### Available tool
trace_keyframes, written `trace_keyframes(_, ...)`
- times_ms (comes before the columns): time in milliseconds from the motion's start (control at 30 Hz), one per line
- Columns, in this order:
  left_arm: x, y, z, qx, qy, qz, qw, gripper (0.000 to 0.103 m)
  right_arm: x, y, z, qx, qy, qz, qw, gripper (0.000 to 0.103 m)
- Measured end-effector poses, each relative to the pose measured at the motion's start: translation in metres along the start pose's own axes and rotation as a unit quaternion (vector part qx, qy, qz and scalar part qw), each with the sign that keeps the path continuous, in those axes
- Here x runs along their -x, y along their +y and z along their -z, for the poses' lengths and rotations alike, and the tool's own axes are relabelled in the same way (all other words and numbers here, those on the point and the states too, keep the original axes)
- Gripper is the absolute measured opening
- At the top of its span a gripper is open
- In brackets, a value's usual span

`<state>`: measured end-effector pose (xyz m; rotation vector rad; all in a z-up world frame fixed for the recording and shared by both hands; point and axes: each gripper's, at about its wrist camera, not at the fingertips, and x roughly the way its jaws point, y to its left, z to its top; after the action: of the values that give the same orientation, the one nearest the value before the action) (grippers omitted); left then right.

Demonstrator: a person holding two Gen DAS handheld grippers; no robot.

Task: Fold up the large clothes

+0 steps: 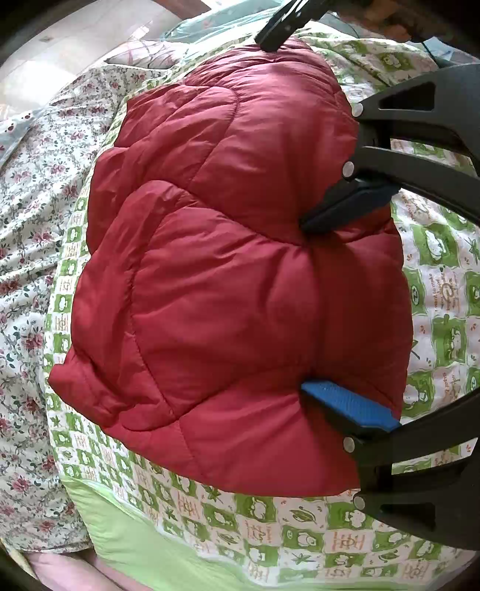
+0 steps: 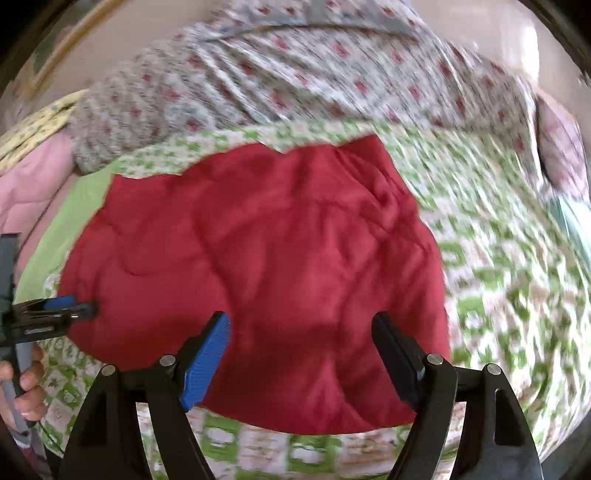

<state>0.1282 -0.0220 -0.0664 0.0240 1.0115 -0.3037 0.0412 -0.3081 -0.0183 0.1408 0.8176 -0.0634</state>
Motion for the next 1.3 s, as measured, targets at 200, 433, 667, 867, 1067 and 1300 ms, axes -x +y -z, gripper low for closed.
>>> trace_keyframes(200,-0.001,-0.002,-0.001,-0.002,0.003,-0.007,1.0000,0.082,-0.029,0.022,0.004,0.038,0.040,0.001,0.998,0.081)
trace_keyframes(433,0.002,-0.006,-0.001,-0.010,-0.002,-0.019,0.9998,0.082,-0.049,0.001,0.004,0.005,0.048,0.007,0.999,0.091)
trace_keyframes(667,0.011,-0.011,-0.001,-0.015,-0.006,-0.035,0.9993,0.081,-0.047,-0.003,0.006,0.000,0.047,0.001,0.999,0.092)
trace_keyframes(867,0.027,-0.018,-0.007,-0.022,-0.022,-0.034,0.9989,0.081,-0.021,-0.002,-0.006,-0.010,0.022,-0.006,1.000,0.086)
trace_keyframes(1067,0.035,-0.031,-0.023,-0.032,-0.041,-0.019,0.9985,0.081,-0.003,0.013,-0.029,0.008,-0.016,-0.037,0.999,0.085)
trace_keyframes(1300,0.019,-0.031,-0.043,-0.017,-0.036,-0.013,0.9991,0.081,-0.055,0.018,-0.041,0.020,0.036,-0.019,0.999,0.086)
